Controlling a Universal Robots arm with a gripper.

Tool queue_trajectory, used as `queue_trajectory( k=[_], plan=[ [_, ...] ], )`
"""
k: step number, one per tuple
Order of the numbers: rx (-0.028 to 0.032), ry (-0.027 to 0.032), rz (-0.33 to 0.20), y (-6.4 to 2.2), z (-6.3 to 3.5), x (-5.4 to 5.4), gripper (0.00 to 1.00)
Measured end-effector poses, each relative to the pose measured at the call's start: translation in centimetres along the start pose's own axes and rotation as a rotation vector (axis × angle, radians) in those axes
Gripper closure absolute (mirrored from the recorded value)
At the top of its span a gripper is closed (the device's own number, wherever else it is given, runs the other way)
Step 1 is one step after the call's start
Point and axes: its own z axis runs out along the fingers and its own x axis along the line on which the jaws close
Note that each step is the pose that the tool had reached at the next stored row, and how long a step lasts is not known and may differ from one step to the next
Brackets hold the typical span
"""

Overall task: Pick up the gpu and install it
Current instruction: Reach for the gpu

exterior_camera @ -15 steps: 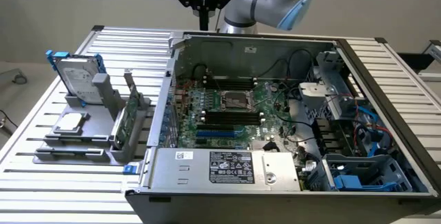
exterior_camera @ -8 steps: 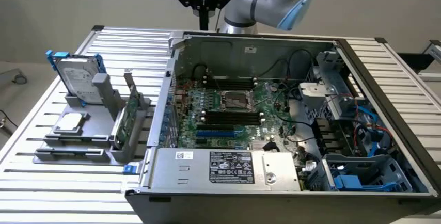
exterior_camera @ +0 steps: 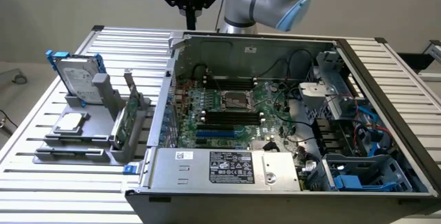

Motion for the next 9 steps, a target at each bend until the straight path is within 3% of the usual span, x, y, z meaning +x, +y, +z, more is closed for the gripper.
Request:
queue_trajectory(
  k=[9],
  plan=[
    [0.0005,0.0015,0.000,-0.31,0.45,4.1,0.89]
  ],
)
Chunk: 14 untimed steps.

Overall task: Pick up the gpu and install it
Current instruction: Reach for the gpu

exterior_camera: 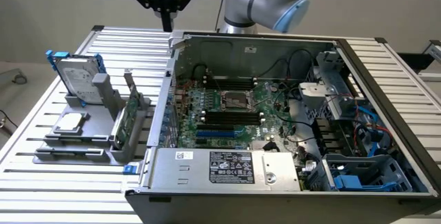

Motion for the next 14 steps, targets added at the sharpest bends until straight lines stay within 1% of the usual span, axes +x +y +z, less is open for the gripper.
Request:
queue_trajectory(
  k=[14],
  plan=[
    [0.0026,0.0055,0.000,-0.52,1.44,6.4,0.89]
  ],
)
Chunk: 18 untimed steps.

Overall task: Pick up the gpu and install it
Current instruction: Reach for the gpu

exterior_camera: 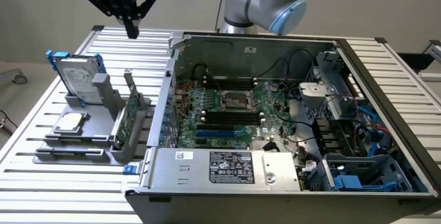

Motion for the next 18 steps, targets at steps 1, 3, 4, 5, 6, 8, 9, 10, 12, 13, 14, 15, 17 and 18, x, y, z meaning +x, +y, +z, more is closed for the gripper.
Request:
queue_trajectory(
  k=[1,3,4,5,6,8,9,10,12,13,14,15,17,18],
  plan=[
    [0.0001,0.0004,0.000,-0.04,0.14,0.5,0.89],
    [0.0002,0.0011,0.000,-0.12,0.42,1.4,0.89],
    [0.0002,0.0014,0.000,-0.16,0.57,1.8,0.89],
    [0.0001,0.0015,0.000,-0.20,0.73,2.3,0.89],
    [0.0001,0.0016,0.000,-0.24,0.90,2.7,0.89],
    [0.0002,0.0017,-0.001,-0.32,1.25,3.6,0.89],
    [0.0002,0.0019,-0.002,-0.35,1.43,4.0,0.89],
    [-0.0001,0.0017,-0.004,-0.37,1.62,4.2,0.89],
    [0.0000,0.0023,-0.011,-0.42,1.97,4.5,0.89],
    [0.0000,0.0027,-0.015,-0.44,2.15,4.6,0.89],
    [0.0000,0.0035,-0.020,-0.48,2.32,4.7,0.89],
    [0.0000,0.0041,-0.025,-0.50,2.50,4.7,0.89],
    [-0.0003,0.0049,-0.035,-0.56,2.86,4.8,0.89],
    [-0.0003,0.0054,-0.040,-0.59,3.04,4.8,0.89]
  ],
)
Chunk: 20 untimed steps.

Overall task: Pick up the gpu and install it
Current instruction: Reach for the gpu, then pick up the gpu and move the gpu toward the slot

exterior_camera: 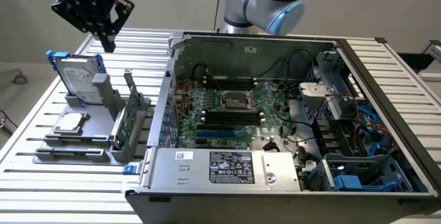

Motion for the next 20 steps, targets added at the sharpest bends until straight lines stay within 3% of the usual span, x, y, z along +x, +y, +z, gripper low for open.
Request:
queue_trajectory(
  k=[3,16,19,20],
  plan=[
    [0.0008,0.0038,-0.004,-0.06,0.27,0.03,0.89],
    [0.0007,0.0038,-0.004,-0.06,0.28,0.03,0.89],
    [0.0007,0.0038,-0.004,-0.06,0.28,0.03,0.83],
    [0.0007,0.0038,-0.004,-0.06,0.28,0.03,0.76]
  ],
)
